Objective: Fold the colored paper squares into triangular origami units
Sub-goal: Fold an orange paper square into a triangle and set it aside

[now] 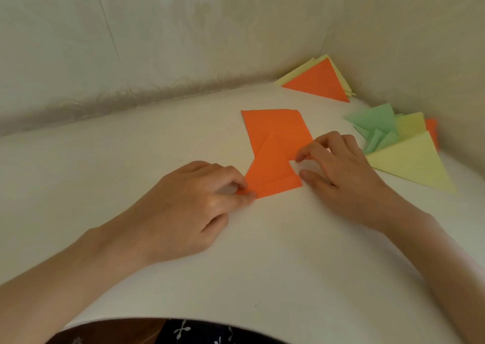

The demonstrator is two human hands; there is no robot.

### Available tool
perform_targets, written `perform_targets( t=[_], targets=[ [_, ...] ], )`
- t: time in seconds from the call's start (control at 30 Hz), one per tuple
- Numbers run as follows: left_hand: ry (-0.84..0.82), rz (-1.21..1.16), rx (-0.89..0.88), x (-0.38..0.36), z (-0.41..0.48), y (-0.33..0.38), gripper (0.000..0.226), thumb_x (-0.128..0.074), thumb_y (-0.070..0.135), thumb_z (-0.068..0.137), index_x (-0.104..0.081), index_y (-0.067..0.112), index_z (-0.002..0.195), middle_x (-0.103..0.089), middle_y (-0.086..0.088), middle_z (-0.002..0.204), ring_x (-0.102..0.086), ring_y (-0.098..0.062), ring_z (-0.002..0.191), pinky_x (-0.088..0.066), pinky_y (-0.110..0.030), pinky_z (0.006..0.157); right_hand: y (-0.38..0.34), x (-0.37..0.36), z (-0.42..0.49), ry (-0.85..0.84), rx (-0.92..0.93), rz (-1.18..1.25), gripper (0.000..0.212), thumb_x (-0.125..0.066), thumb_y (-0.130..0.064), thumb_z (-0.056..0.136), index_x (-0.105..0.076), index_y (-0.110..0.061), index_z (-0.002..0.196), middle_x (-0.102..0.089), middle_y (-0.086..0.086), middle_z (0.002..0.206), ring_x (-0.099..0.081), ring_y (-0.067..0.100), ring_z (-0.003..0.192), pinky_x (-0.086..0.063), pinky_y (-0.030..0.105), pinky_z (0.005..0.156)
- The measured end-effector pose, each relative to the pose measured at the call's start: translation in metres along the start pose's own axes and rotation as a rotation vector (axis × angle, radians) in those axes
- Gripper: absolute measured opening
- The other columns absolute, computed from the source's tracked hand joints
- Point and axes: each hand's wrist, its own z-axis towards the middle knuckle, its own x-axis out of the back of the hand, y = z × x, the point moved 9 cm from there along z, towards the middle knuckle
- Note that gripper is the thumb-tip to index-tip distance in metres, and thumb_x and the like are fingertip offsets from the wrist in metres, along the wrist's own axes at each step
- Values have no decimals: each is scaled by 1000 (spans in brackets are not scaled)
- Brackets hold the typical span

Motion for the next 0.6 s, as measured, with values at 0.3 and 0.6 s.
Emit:
perform_targets(
  t=[0.3,0.6],
  targets=[
    [-44,-7,-1,0,1,2,42,-41,18,81,-70,18,112,-63,-2,106,-59,-21,86,-42,-29,81,-35,-21,4,-78,-41,112,56,-39,-62,81,-49,-27,123,-34,-9,113,-27,11,113,-24,26,101],
    [93,-113,-4,31,-7,-14,29,-43,10,80,-69,10,67,-73,3,89,-68,-16,73,-53,-28,59,-38,-14,1,-48,196,231,31,-40,-31,93,-63,-25,112,-52,-3,115,-41,18,109,-31,26,98]
  ],
)
